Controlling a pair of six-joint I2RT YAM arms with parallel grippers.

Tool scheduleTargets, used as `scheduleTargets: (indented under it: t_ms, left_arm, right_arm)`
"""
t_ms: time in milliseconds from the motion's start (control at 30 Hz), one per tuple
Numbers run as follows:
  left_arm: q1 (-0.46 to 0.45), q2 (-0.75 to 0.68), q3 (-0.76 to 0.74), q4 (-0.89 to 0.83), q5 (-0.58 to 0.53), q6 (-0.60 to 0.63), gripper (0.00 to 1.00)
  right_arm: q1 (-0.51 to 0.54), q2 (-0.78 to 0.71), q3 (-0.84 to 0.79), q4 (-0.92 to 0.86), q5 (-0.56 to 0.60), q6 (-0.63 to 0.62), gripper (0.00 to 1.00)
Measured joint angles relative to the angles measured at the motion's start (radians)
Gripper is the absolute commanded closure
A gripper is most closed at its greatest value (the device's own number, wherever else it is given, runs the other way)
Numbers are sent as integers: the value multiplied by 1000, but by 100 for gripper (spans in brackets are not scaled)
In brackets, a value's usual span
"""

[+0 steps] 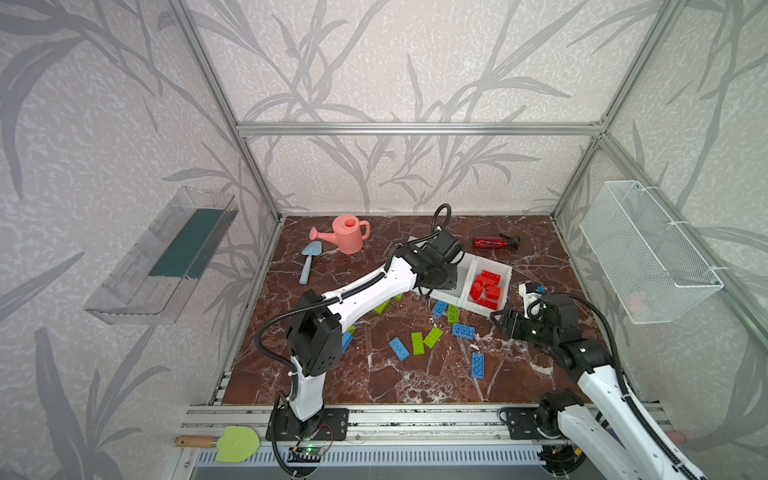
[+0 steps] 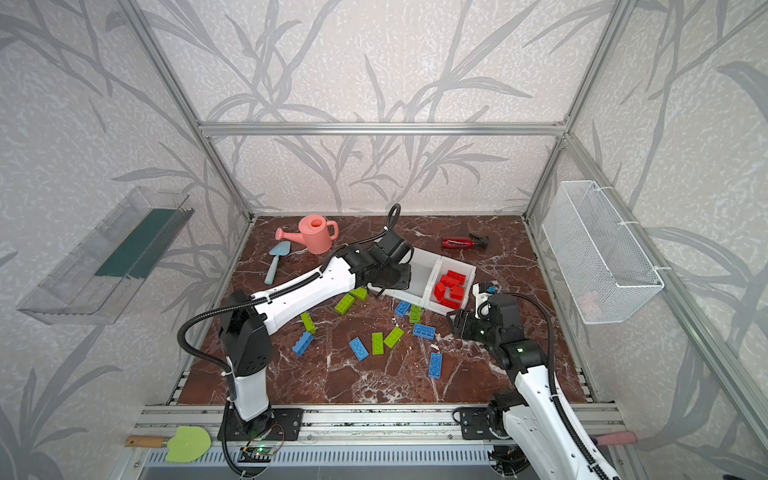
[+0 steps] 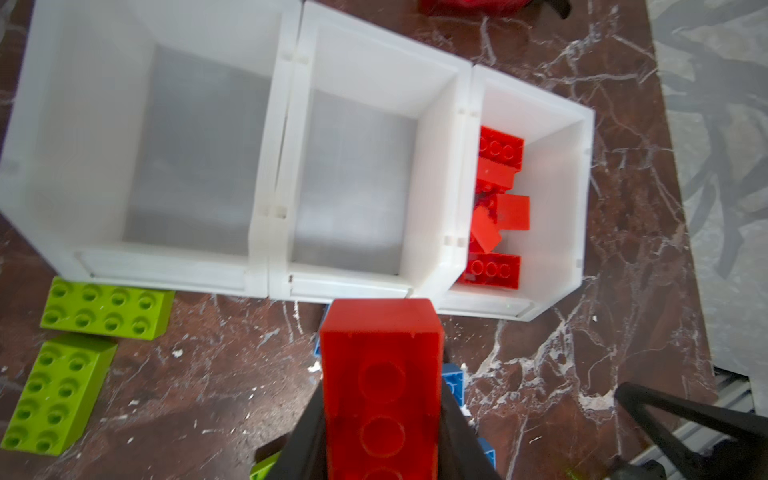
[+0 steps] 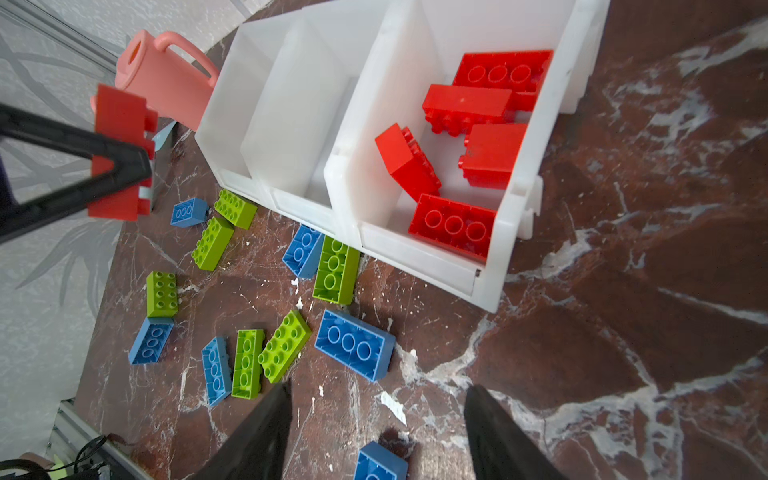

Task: Sort the legos into containers by color
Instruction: 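Lift the red brick and carry it over the compartment with the left gripper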

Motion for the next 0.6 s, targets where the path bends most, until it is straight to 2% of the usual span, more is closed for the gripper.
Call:
scheduleTargets:
  t_ms: [467, 600]
  left_arm:
    - [-49, 359, 449, -3, 171, 47, 69]
    - [-51, 422, 520, 2, 213, 47, 69]
  right_arm:
    - [6, -40, -13, -34, -51, 18, 36]
    - [13, -45, -14, -40, -63, 18, 36]
